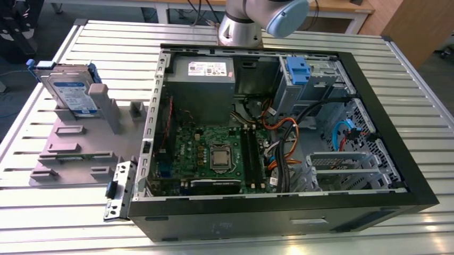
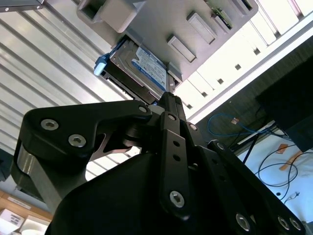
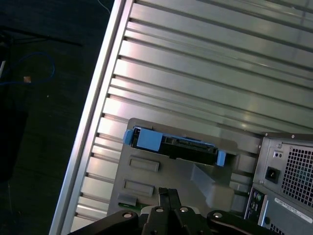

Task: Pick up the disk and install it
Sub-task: 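Pick up the disk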

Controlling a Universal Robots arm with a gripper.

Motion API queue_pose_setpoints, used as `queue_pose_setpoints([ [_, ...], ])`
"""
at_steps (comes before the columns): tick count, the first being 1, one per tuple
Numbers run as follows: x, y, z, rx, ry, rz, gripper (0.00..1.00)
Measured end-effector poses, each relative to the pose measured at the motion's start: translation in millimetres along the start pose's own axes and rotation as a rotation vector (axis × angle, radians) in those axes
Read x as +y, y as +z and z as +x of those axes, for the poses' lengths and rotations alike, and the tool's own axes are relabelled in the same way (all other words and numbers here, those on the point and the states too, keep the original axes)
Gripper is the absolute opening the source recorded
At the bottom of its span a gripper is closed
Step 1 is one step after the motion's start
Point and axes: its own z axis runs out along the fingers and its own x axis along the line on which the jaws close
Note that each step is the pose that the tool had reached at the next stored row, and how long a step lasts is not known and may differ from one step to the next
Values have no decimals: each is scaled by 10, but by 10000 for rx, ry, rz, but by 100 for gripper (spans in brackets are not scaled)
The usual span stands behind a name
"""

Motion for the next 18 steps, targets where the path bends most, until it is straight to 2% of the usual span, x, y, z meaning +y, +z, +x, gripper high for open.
queue_pose_setpoints([
  [18, 0, 0, 0, 4, -96, -3, 11],
])
